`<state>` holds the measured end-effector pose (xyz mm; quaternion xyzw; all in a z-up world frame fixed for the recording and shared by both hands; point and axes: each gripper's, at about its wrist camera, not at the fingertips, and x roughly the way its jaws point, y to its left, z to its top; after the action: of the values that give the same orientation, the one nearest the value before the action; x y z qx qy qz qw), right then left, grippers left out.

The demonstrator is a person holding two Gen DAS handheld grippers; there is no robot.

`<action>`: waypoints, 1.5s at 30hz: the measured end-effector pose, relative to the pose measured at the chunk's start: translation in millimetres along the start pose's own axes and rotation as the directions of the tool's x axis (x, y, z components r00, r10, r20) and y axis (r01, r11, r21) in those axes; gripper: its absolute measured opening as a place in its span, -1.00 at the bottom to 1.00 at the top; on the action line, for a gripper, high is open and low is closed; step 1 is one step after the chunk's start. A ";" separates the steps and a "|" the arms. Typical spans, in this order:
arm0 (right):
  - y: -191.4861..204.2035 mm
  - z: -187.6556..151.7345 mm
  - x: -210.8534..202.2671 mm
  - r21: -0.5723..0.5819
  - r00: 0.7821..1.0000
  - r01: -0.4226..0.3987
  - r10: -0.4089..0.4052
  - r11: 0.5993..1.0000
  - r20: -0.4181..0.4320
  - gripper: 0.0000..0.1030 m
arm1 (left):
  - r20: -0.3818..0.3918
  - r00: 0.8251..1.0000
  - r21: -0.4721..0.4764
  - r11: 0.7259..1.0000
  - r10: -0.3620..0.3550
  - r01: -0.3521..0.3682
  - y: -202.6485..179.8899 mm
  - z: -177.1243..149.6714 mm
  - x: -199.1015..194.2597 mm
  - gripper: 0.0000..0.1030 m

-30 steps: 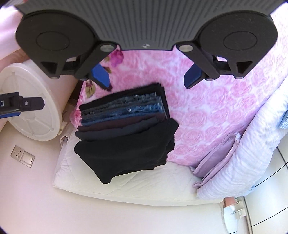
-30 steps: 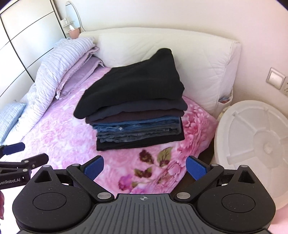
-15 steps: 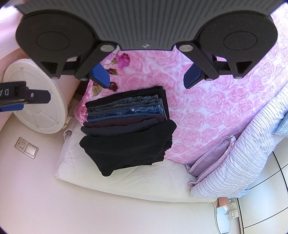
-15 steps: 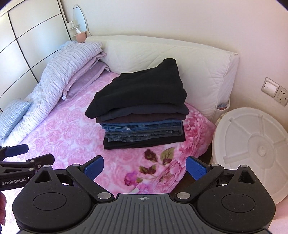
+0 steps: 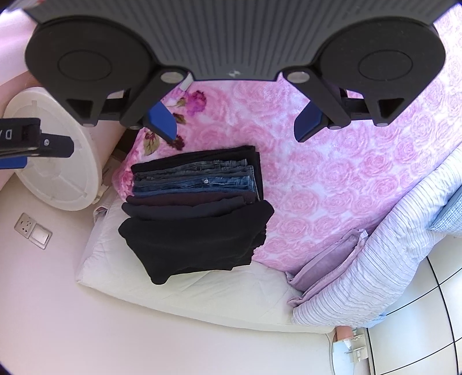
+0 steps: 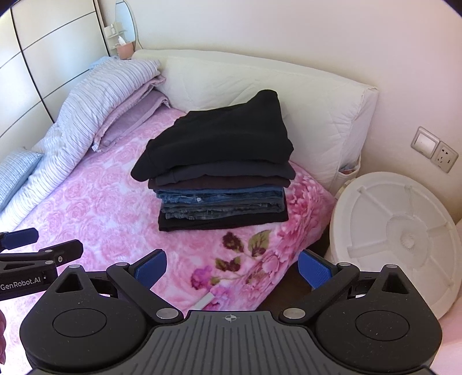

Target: Fold clothes

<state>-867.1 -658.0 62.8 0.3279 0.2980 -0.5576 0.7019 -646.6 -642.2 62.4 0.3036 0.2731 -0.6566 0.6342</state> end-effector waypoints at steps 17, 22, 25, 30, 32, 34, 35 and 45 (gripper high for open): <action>25.7 0.1 -7.3 -0.069 0.996 0.060 -0.056 0.996 0.063 0.95 | 0.069 0.997 -0.056 0.998 0.020 -0.016 17.1 -6.4 -17.5 0.66; 31.6 -0.6 -5.7 -0.089 0.996 0.059 -0.053 0.994 0.066 0.95 | 0.048 0.998 -0.054 0.998 0.033 -0.031 17.5 -9.4 -15.9 0.66; 33.2 -1.0 -4.1 -0.095 0.997 0.056 -0.050 0.994 0.062 0.95 | 0.037 0.998 -0.040 0.998 0.041 -0.040 15.3 -11.4 -14.6 0.66; 35.3 -2.3 -2.8 -0.104 0.997 0.053 -0.047 0.993 0.060 0.95 | 0.024 0.999 -0.023 0.999 0.041 -0.040 10.5 -13.8 -12.5 0.66; 34.5 -1.9 -2.1 -0.105 0.997 0.052 -0.046 0.993 0.060 0.95 | 0.021 0.999 -0.016 0.999 0.036 -0.035 8.5 -13.9 -12.0 0.66; 33.7 -1.5 -1.5 -0.105 0.997 0.052 -0.046 0.993 0.060 0.95 | 0.019 0.999 -0.010 0.999 0.032 -0.032 6.4 -14.5 -11.5 0.66; 33.2 -1.5 -1.1 -0.105 0.997 0.053 -0.046 0.993 0.060 0.95 | 0.018 0.999 -0.008 1.000 0.029 -0.029 5.5 -14.7 -11.3 0.66; 29.5 -2.5 1.2 -0.101 0.997 0.058 -0.053 0.993 0.051 0.95 | 0.006 1.000 0.005 1.000 0.012 -0.012 -2.7 -12.7 -4.7 0.66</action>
<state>-838.1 -652.0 64.1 0.2695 0.3185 -0.5686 0.7090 -648.5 -629.5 57.4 0.3047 0.2676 -0.6545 0.6381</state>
